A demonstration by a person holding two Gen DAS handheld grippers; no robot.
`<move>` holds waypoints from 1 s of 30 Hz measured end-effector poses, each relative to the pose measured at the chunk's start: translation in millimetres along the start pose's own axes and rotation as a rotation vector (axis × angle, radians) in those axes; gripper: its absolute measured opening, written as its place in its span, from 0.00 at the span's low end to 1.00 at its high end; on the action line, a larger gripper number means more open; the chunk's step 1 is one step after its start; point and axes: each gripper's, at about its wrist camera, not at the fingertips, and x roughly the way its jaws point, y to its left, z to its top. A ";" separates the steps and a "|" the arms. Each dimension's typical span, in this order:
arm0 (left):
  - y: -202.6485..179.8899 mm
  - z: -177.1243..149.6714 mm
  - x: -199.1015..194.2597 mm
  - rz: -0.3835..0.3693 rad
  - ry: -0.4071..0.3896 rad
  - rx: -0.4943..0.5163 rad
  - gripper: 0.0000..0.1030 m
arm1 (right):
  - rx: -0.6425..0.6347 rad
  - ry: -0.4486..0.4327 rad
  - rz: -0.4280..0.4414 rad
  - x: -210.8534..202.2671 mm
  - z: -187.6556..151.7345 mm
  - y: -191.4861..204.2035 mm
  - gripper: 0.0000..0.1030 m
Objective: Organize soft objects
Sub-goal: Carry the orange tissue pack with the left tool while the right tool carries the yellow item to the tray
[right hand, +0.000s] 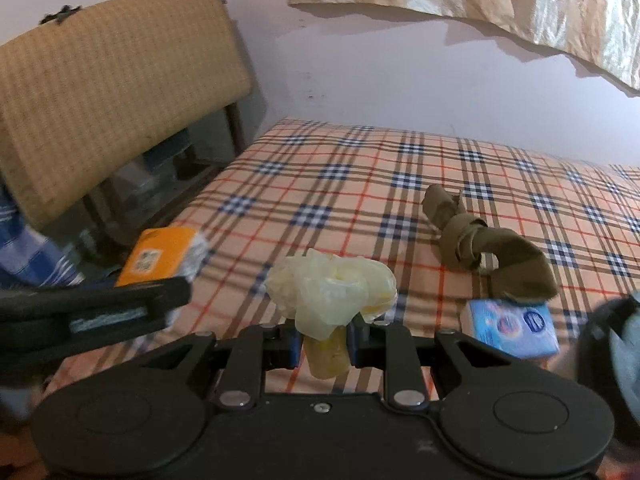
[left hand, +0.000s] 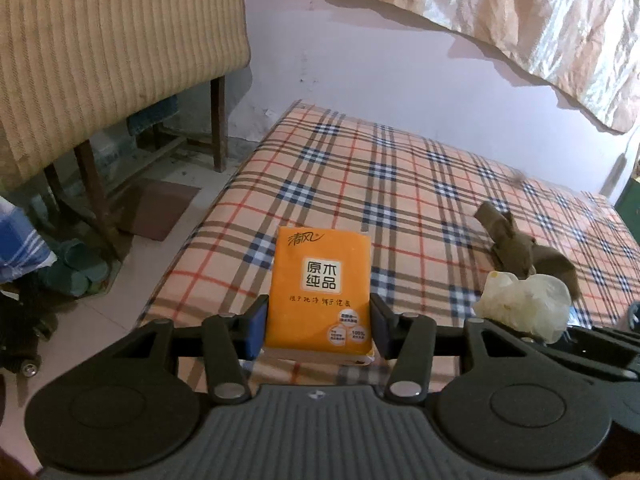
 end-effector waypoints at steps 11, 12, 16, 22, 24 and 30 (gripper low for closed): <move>-17.8 -10.4 -50.3 0.000 -0.021 -0.002 0.50 | -0.018 -0.013 0.029 -67.7 -16.4 -8.9 0.26; -19.3 -11.2 -53.8 0.001 -0.024 -0.001 0.50 | -0.019 -0.014 0.031 -72.9 -18.3 -10.0 0.26; -29.7 -16.3 -66.7 -0.001 -0.031 0.012 0.50 | -0.030 -0.025 0.033 -95.2 -24.7 -14.9 0.26; -47.0 -24.6 -84.3 -0.031 -0.041 0.029 0.50 | -0.023 -0.041 0.043 -122.5 -29.2 -27.0 0.26; -54.3 -25.4 -88.7 -0.040 -0.047 0.036 0.50 | -0.021 -0.045 0.042 -130.0 -30.6 -31.5 0.26; -76.4 -26.0 -97.8 -0.065 -0.061 0.062 0.50 | -0.006 -0.072 0.028 -149.5 -29.6 -47.4 0.26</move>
